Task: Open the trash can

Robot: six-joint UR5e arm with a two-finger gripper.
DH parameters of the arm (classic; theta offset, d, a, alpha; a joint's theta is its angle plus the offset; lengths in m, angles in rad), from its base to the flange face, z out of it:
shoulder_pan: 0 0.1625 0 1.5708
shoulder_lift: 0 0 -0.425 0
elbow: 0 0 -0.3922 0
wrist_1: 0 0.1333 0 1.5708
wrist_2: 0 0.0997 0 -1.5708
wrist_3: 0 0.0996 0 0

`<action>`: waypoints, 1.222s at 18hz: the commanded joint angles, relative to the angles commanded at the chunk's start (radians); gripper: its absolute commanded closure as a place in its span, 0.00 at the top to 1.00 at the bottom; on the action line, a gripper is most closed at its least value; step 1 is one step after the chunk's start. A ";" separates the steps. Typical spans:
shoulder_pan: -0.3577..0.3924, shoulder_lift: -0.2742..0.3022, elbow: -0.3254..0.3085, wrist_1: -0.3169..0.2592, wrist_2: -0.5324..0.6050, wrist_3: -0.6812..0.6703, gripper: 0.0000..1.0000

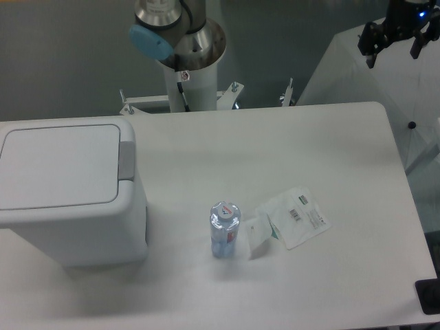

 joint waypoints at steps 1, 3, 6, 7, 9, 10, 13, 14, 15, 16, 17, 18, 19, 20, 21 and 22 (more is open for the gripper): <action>-0.002 0.003 0.000 0.002 0.000 0.005 1.00; -0.002 0.005 0.005 0.000 -0.021 0.005 1.00; -0.003 0.008 0.006 0.000 -0.044 -0.005 1.00; -0.003 0.014 0.006 0.000 -0.048 -0.005 1.00; -0.011 0.021 0.005 0.000 -0.063 -0.005 1.00; -0.014 0.021 0.005 0.000 -0.069 -0.005 1.00; -0.015 0.047 -0.020 -0.002 -0.097 -0.003 1.00; -0.015 0.063 -0.038 -0.002 -0.104 -0.003 1.00; -0.015 0.078 -0.057 -0.002 -0.109 -0.003 1.00; -0.017 0.087 -0.064 -0.002 -0.113 -0.006 1.00; -0.026 0.097 -0.069 -0.002 -0.115 -0.008 1.00; -0.041 0.109 -0.074 -0.002 -0.115 -0.018 1.00; -0.060 0.126 -0.093 -0.002 -0.110 -0.040 1.00; -0.083 0.149 -0.128 -0.002 -0.113 -0.069 1.00; -0.095 0.167 -0.161 0.002 -0.114 -0.112 1.00; -0.103 0.179 -0.173 0.003 -0.115 -0.161 1.00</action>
